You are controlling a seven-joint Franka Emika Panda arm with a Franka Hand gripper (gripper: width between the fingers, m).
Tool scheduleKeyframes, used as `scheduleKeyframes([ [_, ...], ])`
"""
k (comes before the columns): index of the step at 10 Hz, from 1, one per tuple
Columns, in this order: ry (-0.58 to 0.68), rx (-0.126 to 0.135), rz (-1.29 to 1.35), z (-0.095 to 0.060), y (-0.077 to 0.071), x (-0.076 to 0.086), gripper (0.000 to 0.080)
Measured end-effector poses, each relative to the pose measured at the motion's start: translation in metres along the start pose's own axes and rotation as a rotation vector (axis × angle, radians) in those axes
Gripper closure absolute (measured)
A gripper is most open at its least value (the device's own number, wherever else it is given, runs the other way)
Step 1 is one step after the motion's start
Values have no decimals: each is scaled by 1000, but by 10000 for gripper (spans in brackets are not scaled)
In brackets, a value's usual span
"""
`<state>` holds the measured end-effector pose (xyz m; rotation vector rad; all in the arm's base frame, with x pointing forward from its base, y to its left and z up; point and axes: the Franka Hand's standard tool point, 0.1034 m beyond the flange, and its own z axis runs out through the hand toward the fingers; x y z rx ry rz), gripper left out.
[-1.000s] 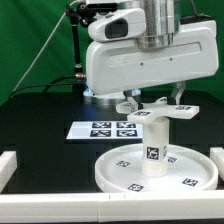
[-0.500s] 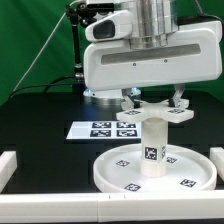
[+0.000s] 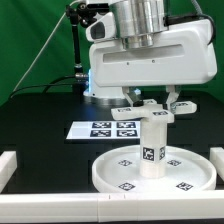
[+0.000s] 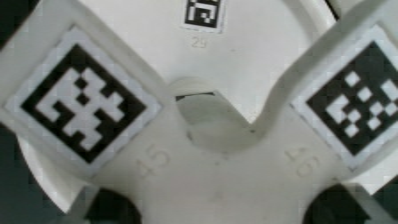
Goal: Assemble round table
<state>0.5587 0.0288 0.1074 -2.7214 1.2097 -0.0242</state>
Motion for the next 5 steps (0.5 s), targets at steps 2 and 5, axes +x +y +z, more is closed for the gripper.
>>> scheduleKeyframes([
  [2, 3, 6, 163, 1, -2, -1, 354],
  [5, 0, 28, 442, 1, -5, -2, 354],
])
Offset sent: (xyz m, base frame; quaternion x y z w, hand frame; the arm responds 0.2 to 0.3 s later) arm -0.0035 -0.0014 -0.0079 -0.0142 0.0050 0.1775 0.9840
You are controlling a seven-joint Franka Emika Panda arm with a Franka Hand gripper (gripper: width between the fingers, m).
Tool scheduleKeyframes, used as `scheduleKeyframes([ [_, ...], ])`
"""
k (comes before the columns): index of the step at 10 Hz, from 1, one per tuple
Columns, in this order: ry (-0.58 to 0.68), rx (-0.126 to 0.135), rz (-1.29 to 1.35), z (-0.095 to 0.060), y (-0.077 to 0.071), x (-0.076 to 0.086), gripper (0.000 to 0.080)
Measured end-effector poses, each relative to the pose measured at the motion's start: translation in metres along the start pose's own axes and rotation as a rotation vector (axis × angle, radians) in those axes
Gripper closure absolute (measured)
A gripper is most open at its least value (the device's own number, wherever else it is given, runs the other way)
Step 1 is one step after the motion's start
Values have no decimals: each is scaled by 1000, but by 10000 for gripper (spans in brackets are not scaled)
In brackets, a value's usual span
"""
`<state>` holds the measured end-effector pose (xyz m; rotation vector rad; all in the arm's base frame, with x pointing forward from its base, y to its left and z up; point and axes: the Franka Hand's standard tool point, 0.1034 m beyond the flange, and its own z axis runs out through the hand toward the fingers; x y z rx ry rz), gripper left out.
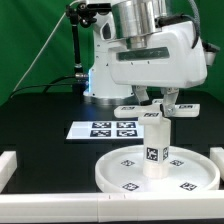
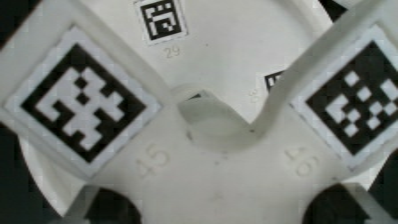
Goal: Assemble round table
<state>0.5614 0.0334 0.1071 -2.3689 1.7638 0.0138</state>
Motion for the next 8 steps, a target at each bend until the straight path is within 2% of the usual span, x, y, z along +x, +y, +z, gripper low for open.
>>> scheduleKeyframes([
  [4, -5, -2, 251, 1, -2, -4, 354],
  [6, -8, -7, 262, 1, -1, -4, 354],
  [7, -9, -8, 261, 1, -1, -4, 291],
  [8, -9, -8, 255, 1, -1, -4, 185],
])
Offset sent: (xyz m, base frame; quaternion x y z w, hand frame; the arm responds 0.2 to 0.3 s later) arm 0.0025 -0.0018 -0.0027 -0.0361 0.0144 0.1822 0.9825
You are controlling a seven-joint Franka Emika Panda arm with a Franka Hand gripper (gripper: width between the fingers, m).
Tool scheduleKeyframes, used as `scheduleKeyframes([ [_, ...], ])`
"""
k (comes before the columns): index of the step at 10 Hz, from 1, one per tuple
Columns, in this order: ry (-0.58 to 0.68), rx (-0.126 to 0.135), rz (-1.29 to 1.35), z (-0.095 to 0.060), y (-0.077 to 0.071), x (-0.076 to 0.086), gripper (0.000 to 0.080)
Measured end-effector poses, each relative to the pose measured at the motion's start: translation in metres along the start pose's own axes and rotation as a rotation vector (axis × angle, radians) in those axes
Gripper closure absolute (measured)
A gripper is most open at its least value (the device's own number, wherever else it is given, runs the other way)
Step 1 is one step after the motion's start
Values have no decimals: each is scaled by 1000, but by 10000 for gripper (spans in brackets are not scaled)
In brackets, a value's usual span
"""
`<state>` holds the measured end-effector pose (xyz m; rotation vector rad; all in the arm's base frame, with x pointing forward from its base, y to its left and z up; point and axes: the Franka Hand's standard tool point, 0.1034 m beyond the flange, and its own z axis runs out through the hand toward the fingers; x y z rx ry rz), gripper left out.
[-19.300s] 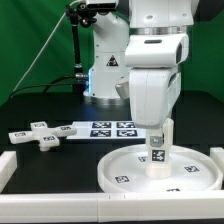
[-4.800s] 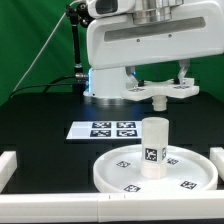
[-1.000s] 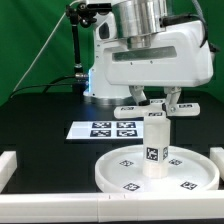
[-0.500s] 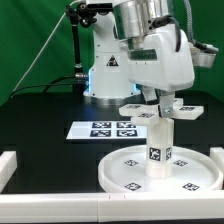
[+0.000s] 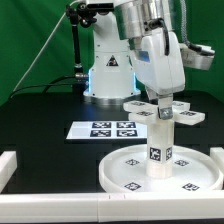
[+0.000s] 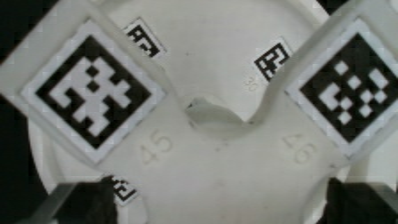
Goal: Assemble round table
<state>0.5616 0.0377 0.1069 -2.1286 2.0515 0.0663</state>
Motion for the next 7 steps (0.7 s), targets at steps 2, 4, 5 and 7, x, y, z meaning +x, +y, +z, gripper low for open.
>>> scheduleKeyframes([
  [2, -25, -12, -45, -17, 0, -5, 157],
  [4, -33, -5, -93, -27, -2, -12, 152],
  [5, -33, -9, -93, -24, -1, -12, 151],
  [7, -33, -8, -258, -24, -1, -12, 151],
])
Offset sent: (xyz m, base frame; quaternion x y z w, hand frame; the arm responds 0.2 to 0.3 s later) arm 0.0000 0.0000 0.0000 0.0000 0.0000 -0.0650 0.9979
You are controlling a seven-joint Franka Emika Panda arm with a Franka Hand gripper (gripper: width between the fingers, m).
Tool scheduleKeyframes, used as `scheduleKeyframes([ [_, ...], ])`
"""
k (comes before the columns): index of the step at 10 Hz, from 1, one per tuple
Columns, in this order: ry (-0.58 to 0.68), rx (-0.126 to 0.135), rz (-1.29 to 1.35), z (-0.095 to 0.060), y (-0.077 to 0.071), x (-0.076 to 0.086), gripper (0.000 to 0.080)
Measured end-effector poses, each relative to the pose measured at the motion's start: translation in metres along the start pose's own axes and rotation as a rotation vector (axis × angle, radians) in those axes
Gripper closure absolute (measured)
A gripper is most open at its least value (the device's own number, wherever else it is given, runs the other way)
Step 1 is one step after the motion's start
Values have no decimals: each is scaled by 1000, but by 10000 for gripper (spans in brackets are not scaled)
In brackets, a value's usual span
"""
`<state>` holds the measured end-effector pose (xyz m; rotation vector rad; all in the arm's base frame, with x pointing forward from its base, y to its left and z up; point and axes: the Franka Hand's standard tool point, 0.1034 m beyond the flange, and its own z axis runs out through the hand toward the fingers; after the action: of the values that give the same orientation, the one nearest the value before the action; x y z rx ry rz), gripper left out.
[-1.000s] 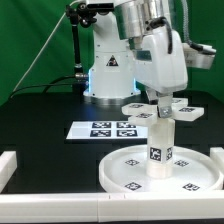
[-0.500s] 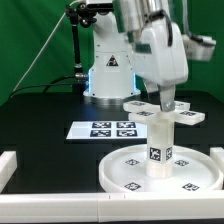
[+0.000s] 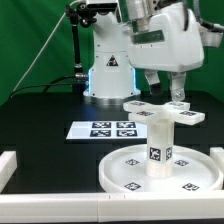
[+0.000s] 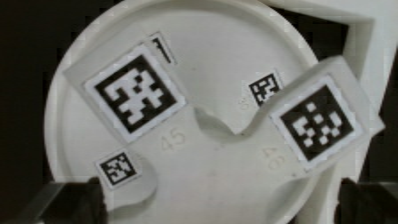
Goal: Assemble round table
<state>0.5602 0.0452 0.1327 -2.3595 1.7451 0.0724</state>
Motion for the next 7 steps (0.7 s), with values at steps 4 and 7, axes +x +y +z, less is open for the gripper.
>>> scheduleKeyframes([
  [4, 27, -38, -542, -5, -8, -4, 151],
  [7, 23, -42, -762, -4, -7, -2, 151],
])
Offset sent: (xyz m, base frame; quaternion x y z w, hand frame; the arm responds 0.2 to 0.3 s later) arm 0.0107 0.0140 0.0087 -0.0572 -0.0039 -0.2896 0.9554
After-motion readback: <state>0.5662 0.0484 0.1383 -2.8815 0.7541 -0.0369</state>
